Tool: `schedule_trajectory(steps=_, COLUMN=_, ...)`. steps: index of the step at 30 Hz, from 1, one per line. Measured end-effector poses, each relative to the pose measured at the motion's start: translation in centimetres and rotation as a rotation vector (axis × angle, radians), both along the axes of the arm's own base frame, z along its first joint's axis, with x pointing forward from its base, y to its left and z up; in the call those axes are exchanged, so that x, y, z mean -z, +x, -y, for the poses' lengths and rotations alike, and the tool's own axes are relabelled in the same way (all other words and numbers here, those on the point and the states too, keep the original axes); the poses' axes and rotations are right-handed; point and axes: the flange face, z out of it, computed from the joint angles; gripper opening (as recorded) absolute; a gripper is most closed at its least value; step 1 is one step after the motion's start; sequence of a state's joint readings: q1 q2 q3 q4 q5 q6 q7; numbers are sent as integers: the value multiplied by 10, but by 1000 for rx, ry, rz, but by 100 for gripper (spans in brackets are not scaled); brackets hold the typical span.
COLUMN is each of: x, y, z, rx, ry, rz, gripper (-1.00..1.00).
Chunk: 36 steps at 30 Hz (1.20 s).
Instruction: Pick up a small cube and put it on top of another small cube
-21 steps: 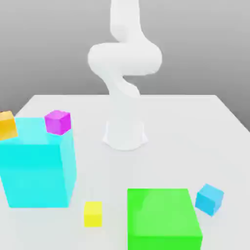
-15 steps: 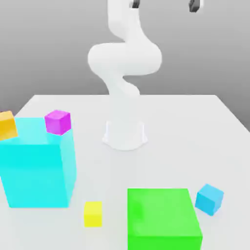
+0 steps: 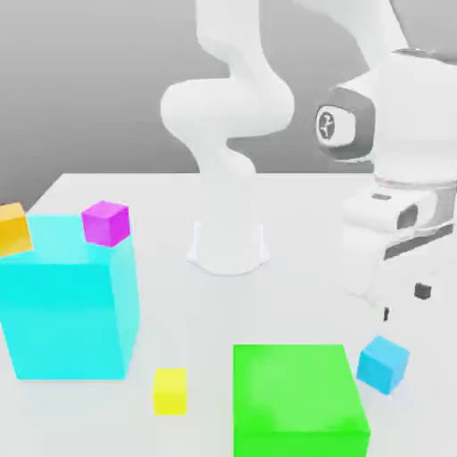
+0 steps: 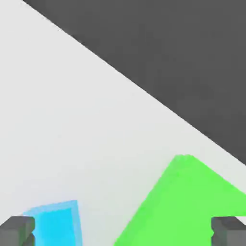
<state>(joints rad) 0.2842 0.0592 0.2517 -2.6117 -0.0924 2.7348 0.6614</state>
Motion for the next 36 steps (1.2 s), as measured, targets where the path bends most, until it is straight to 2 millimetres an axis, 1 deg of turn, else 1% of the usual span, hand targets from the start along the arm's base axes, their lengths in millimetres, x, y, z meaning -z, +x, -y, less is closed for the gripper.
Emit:
schedule_trajectory(steps=1, x=18, y=-11, z=-4, rx=-27, ry=-8, rz=-30, gripper=0)
schedule_trajectory(steps=2, x=33, y=-17, z=-6, rx=-42, ry=-12, rz=-49, gripper=0)
schedule_trajectory(steps=7, x=92, y=-23, z=-8, rx=-55, ry=-14, rz=-68, gripper=0)
schedule_trajectory(steps=8, x=101, y=-24, z=-7, rx=-56, ry=-15, rz=-68, gripper=-100)
schedule_trajectory(steps=13, x=101, y=-24, z=-7, rx=-56, ry=-15, rz=-68, gripper=-100)
schedule_trajectory(steps=14, x=106, y=-24, z=-7, rx=-56, ry=-16, rz=-69, gripper=-100)
schedule_trajectory(steps=15, x=102, y=-24, z=-7, rx=-56, ry=-16, rz=-69, gripper=-100)
schedule_trajectory(steps=17, x=85, y=-23, z=-8, rx=-56, ry=-15, rz=-68, gripper=-100)
schedule_trajectory(steps=20, x=54, y=-24, z=-7, rx=-56, ry=-16, rz=-68, gripper=-100)
schedule_trajectory(steps=21, x=43, y=-21, z=-3, rx=-42, ry=-20, rz=-67, gripper=-100)
schedule_trajectory(steps=22, x=31, y=-12, z=11, rx=10, ry=-28, rz=-63, gripper=-100)
schedule_trajectory(steps=23, x=20, y=0, z=31, rx=81, ry=-35, rz=-59, gripper=-100)
schedule_trajectory(steps=25, x=-5, y=22, z=81, rx=246, ry=-48, rz=-53, gripper=-100)
schedule_trajectory(steps=26, x=-17, y=29, z=104, rx=323, ry=-53, rz=-50, gripper=-100)
schedule_trajectory(steps=28, x=-42, y=35, z=134, rx=437, ry=-61, rz=-45, gripper=-100)
schedule_trajectory(steps=30, x=-67, y=37, z=170, rx=564, ry=-65, rz=-42, gripper=-100)
schedule_trajectory(steps=32, x=-92, y=35, z=209, rx=704, ry=-63, rz=-41, gripper=-100)
schedule_trajectory(steps=34, x=-116, y=27, z=249, rx=845, ry=-57, rz=-43, gripper=-100)
schedule_trajectory(steps=36, x=-139, y=14, z=287, rx=986, ry=-46, rz=-45, gripper=-100)
